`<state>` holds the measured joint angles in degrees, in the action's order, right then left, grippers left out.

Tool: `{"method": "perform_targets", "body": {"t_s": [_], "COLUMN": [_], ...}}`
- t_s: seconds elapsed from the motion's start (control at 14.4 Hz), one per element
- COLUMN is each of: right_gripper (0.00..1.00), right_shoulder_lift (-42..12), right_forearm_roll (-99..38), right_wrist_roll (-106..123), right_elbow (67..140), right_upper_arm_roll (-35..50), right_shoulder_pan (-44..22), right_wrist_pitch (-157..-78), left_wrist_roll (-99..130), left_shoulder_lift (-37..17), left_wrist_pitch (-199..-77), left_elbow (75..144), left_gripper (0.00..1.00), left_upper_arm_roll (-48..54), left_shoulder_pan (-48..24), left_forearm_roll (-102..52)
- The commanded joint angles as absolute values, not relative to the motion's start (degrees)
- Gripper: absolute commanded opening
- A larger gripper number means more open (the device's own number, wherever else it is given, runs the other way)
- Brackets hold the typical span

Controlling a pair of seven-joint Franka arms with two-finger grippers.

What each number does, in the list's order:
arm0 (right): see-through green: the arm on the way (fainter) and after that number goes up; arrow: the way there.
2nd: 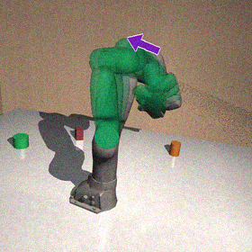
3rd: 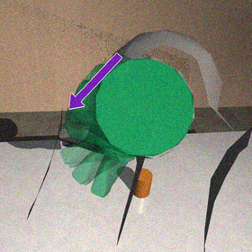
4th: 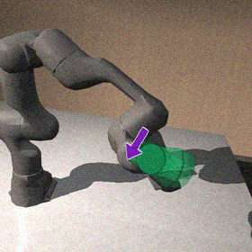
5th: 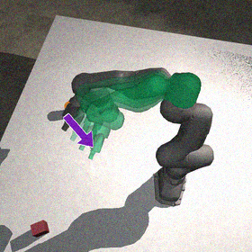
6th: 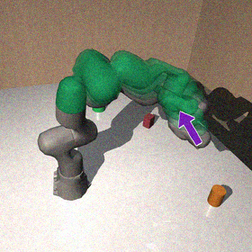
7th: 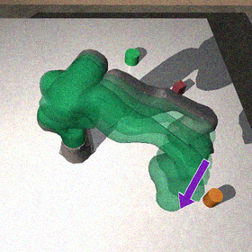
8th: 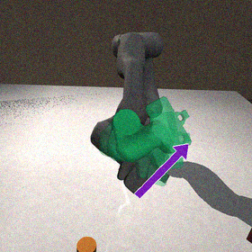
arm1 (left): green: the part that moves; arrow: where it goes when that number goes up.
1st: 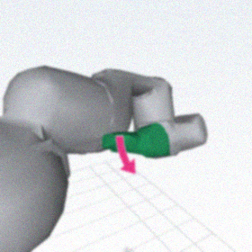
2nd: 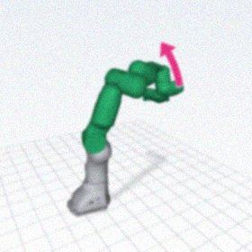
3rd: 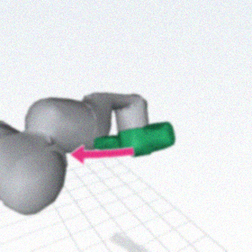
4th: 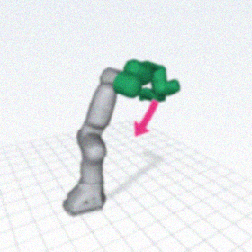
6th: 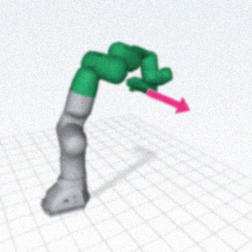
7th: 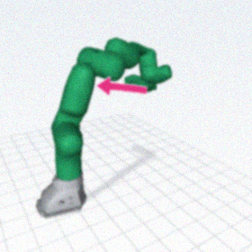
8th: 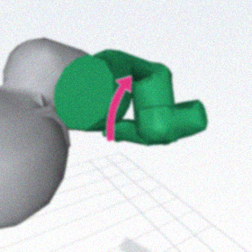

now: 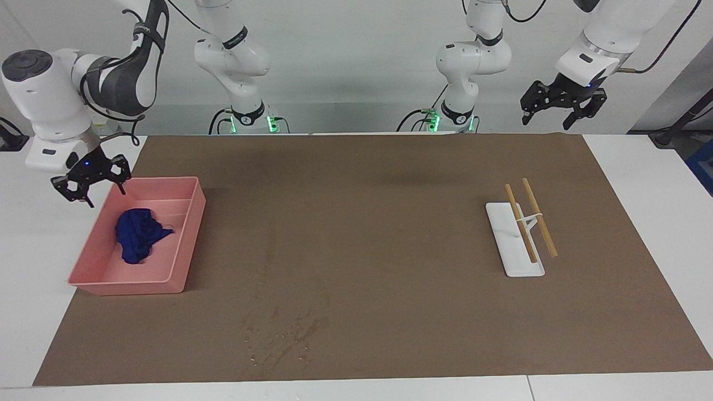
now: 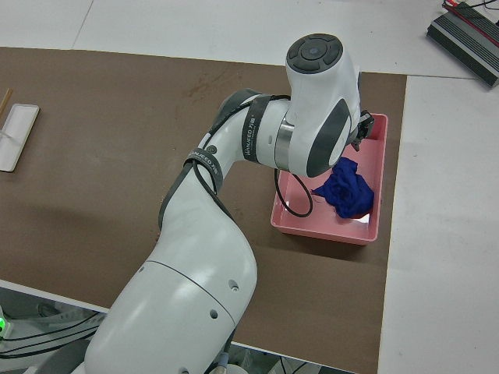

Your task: Wipe water with towel using both arms

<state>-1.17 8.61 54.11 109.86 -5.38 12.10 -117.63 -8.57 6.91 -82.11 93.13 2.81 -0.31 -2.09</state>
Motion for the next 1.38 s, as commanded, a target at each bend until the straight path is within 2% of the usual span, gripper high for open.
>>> {"method": "perform_targets", "body": {"t_s": [0.0,0.97,1.31], "right_gripper": [1.0,1.0,1.0], "right_shoulder_lift": [-0.97,-0.44,0.0], "right_forearm_roll": [9.67,6.94,5.1], "right_wrist_roll": [54.05,46.5,41.32], "right_elbow": [109.87,108.46,105.74], "right_upper_arm_roll": [-4.92,-4.66,-2.73], "right_shoulder_pan": [12.57,12.83,11.87], "right_wrist_pitch": [-117.34,-109.16,-104.78], "left_wrist_roll": [-7.91,-8.0,-7.91], "left_shoulder_lift": [8.17,8.17,8.17], "left_wrist_pitch": [-81.74,-81.74,-81.74], "left_elbow": [94.31,94.39,94.31], "left_gripper": [1.0,1.0,1.0], "left_upper_arm_roll": [2.29,2.29,2.29], "left_shoulder_pan": [-0.88,-0.88,-0.88], "left_forearm_roll": [-2.72,-2.72,-2.72]}}
